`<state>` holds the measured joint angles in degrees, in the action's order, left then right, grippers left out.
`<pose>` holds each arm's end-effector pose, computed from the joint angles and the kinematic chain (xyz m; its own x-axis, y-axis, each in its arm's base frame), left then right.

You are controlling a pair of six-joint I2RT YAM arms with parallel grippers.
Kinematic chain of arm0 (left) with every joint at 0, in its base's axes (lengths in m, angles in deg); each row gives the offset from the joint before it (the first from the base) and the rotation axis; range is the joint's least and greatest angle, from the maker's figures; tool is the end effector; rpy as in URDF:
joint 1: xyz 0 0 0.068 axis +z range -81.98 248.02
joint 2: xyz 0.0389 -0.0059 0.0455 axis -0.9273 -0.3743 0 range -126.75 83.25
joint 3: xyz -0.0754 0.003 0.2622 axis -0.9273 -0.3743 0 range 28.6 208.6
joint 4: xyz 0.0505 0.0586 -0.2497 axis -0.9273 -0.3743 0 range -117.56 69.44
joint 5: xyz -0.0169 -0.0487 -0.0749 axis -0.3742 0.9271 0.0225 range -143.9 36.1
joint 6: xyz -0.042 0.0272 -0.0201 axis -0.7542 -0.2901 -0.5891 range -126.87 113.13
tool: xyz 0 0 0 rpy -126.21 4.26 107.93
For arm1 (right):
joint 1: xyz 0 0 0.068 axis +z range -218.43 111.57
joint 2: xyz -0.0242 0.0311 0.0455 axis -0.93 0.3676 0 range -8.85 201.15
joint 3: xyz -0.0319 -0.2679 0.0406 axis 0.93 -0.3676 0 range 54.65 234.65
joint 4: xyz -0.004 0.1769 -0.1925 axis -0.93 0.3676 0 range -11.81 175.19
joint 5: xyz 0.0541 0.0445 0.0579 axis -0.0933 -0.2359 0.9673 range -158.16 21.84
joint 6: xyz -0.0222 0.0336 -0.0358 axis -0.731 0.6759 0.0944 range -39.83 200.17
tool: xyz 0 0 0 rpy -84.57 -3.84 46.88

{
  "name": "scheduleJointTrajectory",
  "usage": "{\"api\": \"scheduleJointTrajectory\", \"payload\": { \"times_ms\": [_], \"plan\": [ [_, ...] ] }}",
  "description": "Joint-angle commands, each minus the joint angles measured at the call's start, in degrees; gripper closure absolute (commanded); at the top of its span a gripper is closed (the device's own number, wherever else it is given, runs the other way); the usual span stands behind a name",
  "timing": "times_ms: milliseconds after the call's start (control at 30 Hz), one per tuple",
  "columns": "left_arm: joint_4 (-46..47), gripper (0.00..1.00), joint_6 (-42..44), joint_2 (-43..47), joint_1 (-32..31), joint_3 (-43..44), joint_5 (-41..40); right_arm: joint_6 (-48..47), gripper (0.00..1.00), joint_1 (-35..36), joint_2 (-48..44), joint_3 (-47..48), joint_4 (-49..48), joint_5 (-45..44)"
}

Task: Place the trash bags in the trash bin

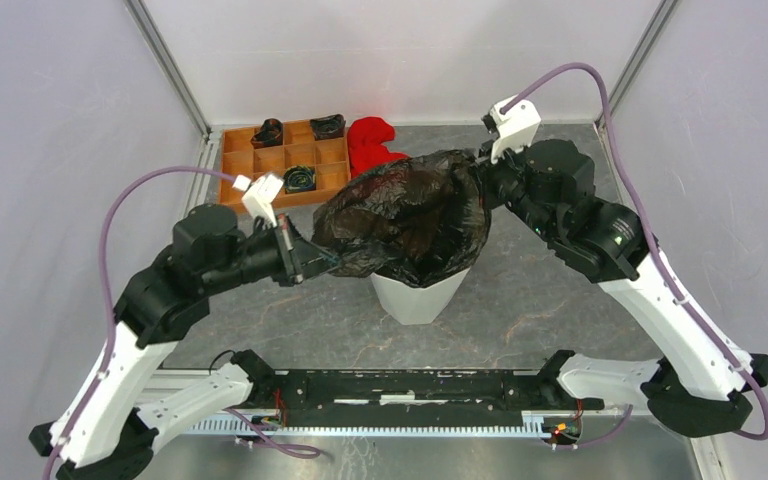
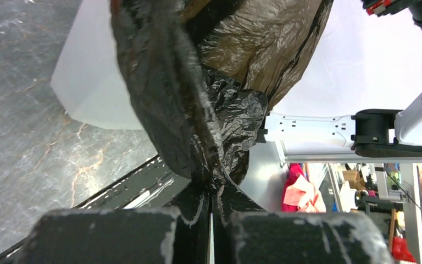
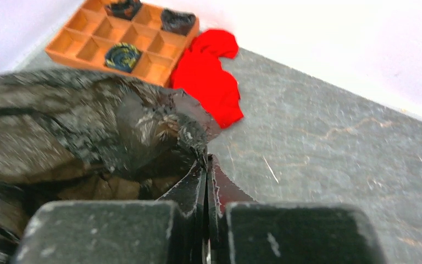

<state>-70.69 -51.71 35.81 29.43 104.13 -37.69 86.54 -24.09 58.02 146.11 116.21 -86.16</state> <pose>0.0951 -0.0887 0.4357 -0.7729 -0.2496 -0.5834 0.3612 0.5829 -0.7279 0.1643 0.1451 0.4878 -0.2148 -0.0626 -0.9747 -0.4286 0.9028 0.0365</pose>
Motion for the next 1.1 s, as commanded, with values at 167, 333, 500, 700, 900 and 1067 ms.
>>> {"api": "scheduleJointTrajectory", "payload": {
  "times_ms": [167, 333, 500, 700, 900, 1067],
  "plan": [
    [-8.2, 0.98, 1.3, 2.8, 0.4, -2.1, -5.0, -2.2, 1.00, -0.1, -0.2, 3.4, 14.2, -6.0],
    [-11.8, 0.98, 5.0, 3.0, 0.4, -2.7, -5.8, -4.0, 1.00, -0.2, -1.3, 1.2, 16.1, -13.1],
    [-15.8, 0.98, 7.4, 3.4, 0.4, -4.2, -7.4, -5.8, 0.95, -0.2, -4.0, -5.4, 14.0, -12.5],
    [-18.3, 0.89, 8.5, 1.9, 0.4, 0.3, -12.8, -7.5, 0.91, -0.2, -7.1, -10.1, 10.8, -4.2],
    [-19.0, 0.25, 12.8, -3.8, 0.4, 15.5, -25.3, -7.8, 0.86, -0.2, -9.6, -9.5, 8.0, -0.5],
    [-12.1, 0.01, 21.6, -9.1, 0.4, 25.9, -21.8, -7.8, 0.84, -0.2, -9.7, -8.9, 6.0, 2.4]
  ]
}}
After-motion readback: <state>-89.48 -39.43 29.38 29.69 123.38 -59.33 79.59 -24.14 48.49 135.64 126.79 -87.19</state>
